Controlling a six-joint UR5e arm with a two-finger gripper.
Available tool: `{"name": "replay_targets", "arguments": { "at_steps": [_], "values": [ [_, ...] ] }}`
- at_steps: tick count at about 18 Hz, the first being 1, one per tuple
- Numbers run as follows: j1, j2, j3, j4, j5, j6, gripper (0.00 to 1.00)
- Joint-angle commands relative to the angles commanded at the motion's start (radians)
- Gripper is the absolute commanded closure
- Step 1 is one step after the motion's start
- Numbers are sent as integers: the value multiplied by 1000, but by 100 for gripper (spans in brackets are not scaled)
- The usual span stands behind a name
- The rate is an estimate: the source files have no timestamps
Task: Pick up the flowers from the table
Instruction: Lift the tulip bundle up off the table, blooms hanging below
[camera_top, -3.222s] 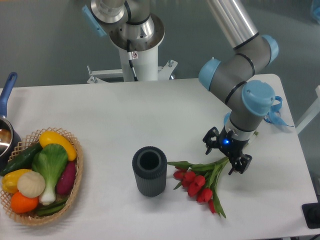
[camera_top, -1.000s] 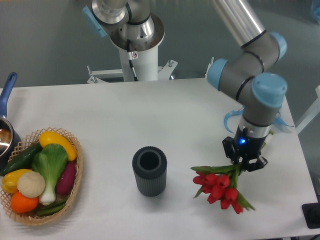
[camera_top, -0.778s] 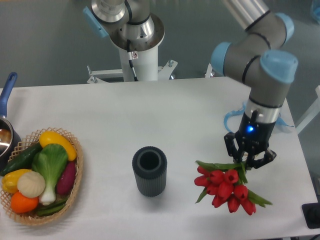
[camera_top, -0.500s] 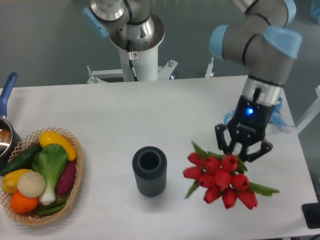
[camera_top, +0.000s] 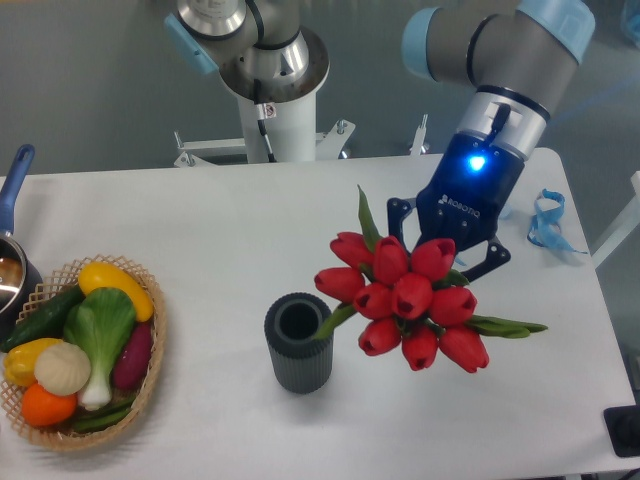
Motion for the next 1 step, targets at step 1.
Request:
{"name": "replay_targets", "arguments": {
  "at_steps": [1],
  "values": [
    [0,5,-2,2,-11,0,77]
  ]
}}
